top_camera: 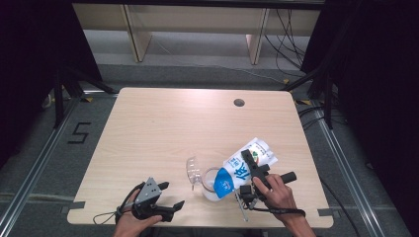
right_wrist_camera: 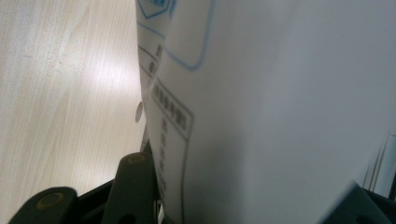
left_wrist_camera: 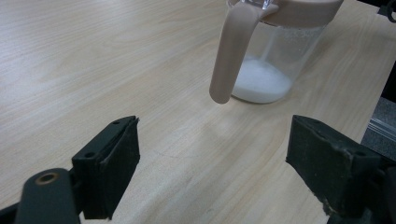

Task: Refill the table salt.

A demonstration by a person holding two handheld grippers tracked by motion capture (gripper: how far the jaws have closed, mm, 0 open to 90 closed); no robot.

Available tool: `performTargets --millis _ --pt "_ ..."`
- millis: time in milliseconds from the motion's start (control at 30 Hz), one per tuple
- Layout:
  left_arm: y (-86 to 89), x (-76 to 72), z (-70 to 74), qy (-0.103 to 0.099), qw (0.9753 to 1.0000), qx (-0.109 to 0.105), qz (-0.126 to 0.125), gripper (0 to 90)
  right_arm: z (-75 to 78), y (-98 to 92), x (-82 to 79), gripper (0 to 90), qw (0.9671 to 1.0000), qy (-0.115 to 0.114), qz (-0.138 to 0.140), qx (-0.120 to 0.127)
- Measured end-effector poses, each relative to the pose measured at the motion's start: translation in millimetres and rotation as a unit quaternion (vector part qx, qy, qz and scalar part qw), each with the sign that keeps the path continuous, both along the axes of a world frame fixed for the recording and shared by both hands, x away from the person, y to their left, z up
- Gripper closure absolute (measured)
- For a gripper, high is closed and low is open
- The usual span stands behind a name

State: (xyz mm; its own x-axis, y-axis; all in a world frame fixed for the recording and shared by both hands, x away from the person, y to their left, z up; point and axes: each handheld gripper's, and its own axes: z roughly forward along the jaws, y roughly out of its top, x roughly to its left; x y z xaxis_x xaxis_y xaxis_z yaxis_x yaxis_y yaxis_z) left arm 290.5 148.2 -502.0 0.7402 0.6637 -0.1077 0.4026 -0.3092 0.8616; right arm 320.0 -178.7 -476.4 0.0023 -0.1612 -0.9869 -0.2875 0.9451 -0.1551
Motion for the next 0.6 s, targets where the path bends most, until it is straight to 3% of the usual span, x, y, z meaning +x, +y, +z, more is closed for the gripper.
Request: performTargets --millis 133,233,600 --pt "0.1 0.0 0.0 0.0 1.0 0.0 0.0 16.6 0.9 0.4 -0.6 56.7 1.0 0.002 -0.004 -0.005" --pt "0.0 0.0 0.0 0.0 1.0 0.0 0.0 16.6 -1.2 -0.6 -0.8 56.8 1.0 0.004 -0.006 0.006" --pt "0.0 0.0 0.0 0.0 1.0 0.0 0.0 16.6 0.2 -0.6 0.0 57.4 1.0 -0.001 -0.001 -0.004"
